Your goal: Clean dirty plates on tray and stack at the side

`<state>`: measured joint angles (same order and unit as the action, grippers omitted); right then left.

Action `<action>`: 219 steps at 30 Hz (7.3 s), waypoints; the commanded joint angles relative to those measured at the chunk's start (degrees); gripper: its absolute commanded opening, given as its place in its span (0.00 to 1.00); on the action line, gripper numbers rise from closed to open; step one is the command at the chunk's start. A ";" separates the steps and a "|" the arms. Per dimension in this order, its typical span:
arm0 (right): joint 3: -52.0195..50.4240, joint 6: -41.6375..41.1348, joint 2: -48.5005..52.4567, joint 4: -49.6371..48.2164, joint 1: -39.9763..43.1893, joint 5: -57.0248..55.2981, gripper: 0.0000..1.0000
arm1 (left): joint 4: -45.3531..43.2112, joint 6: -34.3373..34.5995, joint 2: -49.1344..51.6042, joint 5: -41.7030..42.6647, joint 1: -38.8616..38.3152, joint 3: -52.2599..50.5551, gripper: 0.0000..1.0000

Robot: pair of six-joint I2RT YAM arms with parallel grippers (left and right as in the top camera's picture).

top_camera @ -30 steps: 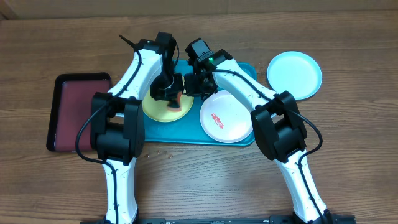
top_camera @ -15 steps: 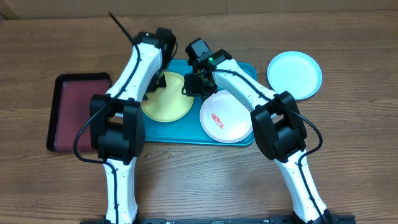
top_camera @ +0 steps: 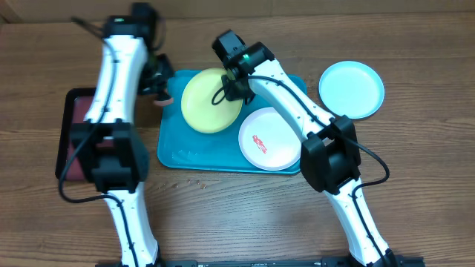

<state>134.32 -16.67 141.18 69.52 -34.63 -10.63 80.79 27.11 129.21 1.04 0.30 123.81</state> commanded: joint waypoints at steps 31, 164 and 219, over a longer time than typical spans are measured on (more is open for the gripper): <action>13.31 66.45 -2.01 -32.04 -20.00 -67.73 0.04 | 5.31 -7.87 -2.01 7.96 17.31 1.01 0.04; -25.11 16.59 -6.54 -7.91 13.14 19.67 0.27 | 3.15 -9.18 -2.01 7.56 16.76 0.83 0.04; -25.31 1.42 -6.54 -7.21 12.15 20.76 0.04 | -9.81 -8.68 -1.99 -0.13 22.93 -14.78 0.04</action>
<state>109.69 -14.35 134.41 62.78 -22.22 10.50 72.88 18.00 129.01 2.33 21.56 112.20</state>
